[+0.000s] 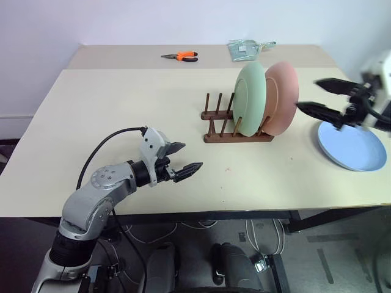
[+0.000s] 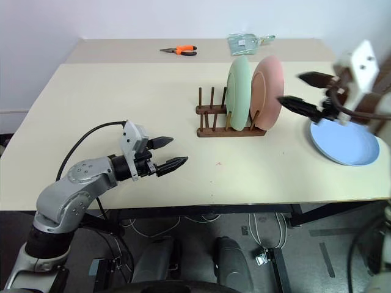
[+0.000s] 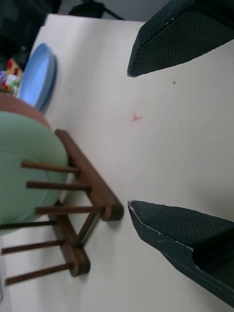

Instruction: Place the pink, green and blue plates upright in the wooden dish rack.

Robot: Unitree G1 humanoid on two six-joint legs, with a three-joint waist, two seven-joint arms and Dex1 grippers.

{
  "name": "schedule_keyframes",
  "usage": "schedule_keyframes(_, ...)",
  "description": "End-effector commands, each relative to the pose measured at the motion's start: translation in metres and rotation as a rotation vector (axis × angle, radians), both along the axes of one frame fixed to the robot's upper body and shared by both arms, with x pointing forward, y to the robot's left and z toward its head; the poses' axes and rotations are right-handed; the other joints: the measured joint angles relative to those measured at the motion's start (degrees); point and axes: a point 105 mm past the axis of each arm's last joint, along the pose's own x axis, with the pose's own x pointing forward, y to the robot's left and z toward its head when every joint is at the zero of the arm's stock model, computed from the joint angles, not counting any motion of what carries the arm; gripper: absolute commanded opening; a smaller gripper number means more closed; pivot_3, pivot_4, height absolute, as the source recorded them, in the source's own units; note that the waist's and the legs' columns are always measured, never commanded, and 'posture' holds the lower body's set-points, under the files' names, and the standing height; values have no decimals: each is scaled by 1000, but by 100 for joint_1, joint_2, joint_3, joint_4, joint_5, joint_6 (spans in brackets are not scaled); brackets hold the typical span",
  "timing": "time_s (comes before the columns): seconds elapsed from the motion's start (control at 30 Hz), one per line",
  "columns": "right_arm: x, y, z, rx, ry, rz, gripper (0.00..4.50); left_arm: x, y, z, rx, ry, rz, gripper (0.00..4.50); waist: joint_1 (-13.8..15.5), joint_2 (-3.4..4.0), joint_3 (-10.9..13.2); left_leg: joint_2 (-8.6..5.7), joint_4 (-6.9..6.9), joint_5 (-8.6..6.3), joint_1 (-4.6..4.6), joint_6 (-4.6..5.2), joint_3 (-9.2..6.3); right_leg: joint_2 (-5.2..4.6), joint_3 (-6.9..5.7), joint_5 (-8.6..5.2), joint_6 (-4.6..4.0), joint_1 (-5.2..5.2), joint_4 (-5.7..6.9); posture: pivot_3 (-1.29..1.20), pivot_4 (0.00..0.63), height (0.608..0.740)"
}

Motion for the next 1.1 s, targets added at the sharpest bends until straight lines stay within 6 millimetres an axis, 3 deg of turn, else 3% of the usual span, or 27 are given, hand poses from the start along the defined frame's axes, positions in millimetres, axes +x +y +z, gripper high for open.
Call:
schedule_keyframes(0.03, 2, -34, -36, -187, 67, -166, 4436, -8, -14, 5, 12, -44, -106, 4188, -27, 2, -1, 1, 1, 0, 0, 0, 3, 1, 2, -1, -2, 2, -4, 0, 150, 740)
schedule_keyframes(0.13, 8, -61, -71, -264, 151, -308, 4436, -3, -18, 3, 35, -59, -120, 4188, -42, 23, -6, 1, 1, 0, 4, 1, 22, 10, 17, 0, -2, -4, -2, 0, 150, 740)
schedule_keyframes(0.37, 34, -94, -128, -350, 252, -477, 4436, 1, -20, 7, 33, -83, -126, 4188, -57, 34, -5, 1, 1, 0, 4, 1, 28, 25, 29, 3, 5, -9, -2, 0, 150, 740)
schedule_keyframes(0.5, 45, -109, -138, -336, 263, -558, 3183, 3, -13, 10, 9, -86, -77, 4188, -46, 35, -4, 0, 3, 0, 4, 1, 29, 26, 32, 5, 9, -7, -4, 0, 150, 740)
schedule_keyframes(0.7, 60, -103, -125, -295, 206, -551, 78, -1, -6, 10, -14, -82, -28, 4188, -21, 37, -3, -3, 5, 0, 0, 1, 28, 20, 34, 12, 21, -6, -7, 0, 150, 740)
schedule_keyframes(0.77, 68, -96, -101, -336, 92, -530, 27, 0, -2, 12, -27, -86, 4, 4188, -28, 37, -3, -3, 6, 0, 1, 0, 30, 19, 36, 16, 27, -6, -7, 0, 150, 740)
schedule_keyframes(0.9, 85, -60, 13, -254, -389, -496, 27, 2, 14, 17, -52, -76, 71, 4188, -119, 80, 11, -2, 5, 0, 0, 0, 33, 20, 40, 18, 31, -12, -5, 0, 150, 740)
schedule_keyframes(0.97, 80, -36, 59, -198, -562, -444, 27, 2, 19, 13, -32, -67, 78, 4188, -159, 104, 12, -2, 5, 1, -1, 0, 35, 21, 43, 20, 33, -18, 0, 0, 150, 740)
schedule_keyframes(1.03, 70, 1, 104, -97, -718, -319, 27, 5, 25, 8, 5, -66, 92, 4188, -154, 105, 11, 0, -1, 1, 0, 0, 30, 26, 41, 19, 33, -19, 3, 0, 150, 740)
schedule_keyframes(1.1, 56, 39, 131, 49, -775, -156, 27, 9, 30, 6, 24, -72, 112, 4188, -150, 104, 10, 3, -5, 0, -1, 0, 25, 29, 38, 19, 33, -19, 2, 0, 150, 740)
